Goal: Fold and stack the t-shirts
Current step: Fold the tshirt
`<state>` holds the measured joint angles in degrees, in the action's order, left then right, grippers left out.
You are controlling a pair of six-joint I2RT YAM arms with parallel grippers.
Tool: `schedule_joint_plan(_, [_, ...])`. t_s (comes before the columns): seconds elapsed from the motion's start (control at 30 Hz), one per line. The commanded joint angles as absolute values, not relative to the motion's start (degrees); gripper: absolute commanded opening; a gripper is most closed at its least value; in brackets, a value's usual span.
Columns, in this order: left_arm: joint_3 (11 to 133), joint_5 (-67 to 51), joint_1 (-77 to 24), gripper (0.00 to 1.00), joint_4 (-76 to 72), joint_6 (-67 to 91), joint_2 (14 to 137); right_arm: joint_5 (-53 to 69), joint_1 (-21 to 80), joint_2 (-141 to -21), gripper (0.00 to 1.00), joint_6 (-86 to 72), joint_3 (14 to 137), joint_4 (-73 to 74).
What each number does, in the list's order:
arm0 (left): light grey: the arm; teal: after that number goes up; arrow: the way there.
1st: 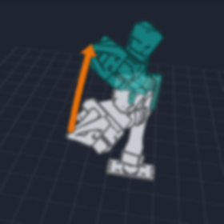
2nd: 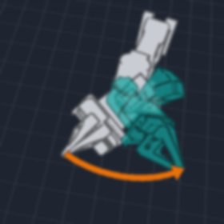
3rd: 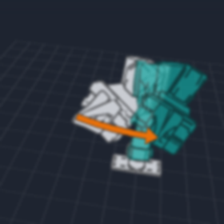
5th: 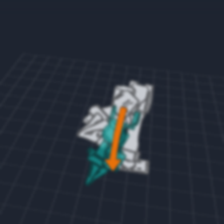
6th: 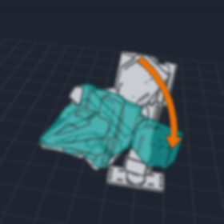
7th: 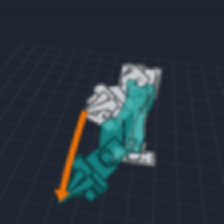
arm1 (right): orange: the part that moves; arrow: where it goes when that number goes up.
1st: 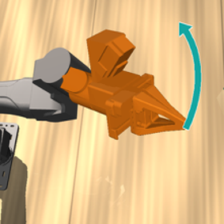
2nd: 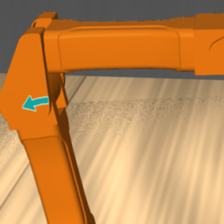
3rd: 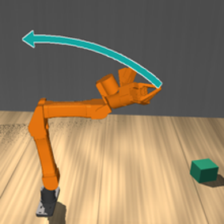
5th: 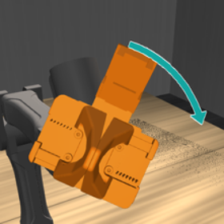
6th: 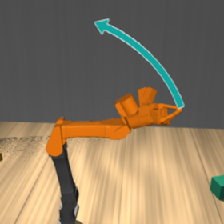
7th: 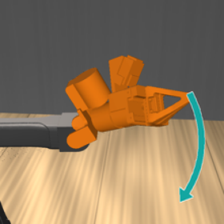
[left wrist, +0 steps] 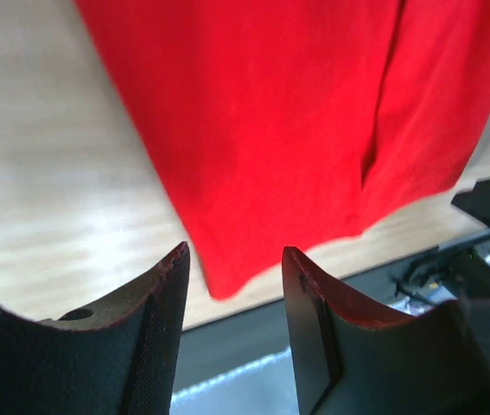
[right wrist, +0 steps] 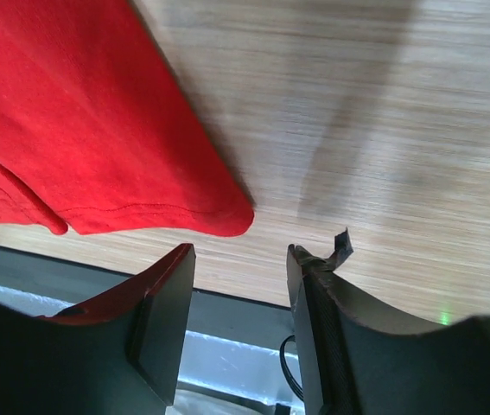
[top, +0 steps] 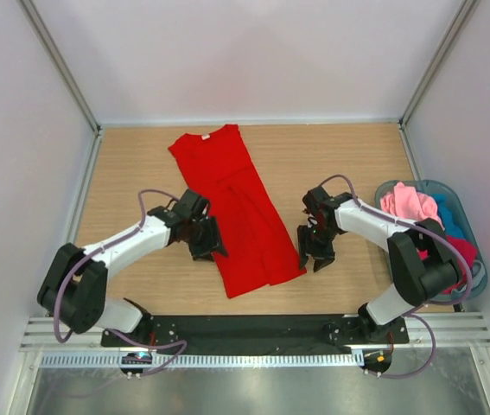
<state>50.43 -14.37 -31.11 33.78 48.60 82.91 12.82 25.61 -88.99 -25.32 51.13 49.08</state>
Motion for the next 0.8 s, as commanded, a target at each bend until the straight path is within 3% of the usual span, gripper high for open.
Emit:
schedule_joint_plan(0.0, [44.7,-13.8,-33.5,0.49,27.4,59.4,77.8,15.1,25.3,-87.2,0.51,-24.0,51.1,46.7])
schedule_joint_plan(0.3, [35.4,-14.1,-41.0,0.49,19.0,70.3,76.7,18.4,21.3,-90.3,0.45,-24.3,50.6,44.5])
schedule_joint_plan(0.77, [31.6,-13.3,-49.0,0.46,15.6,77.8,80.6,21.1,21.0,-91.9,0.42,-25.5,46.0,42.3])
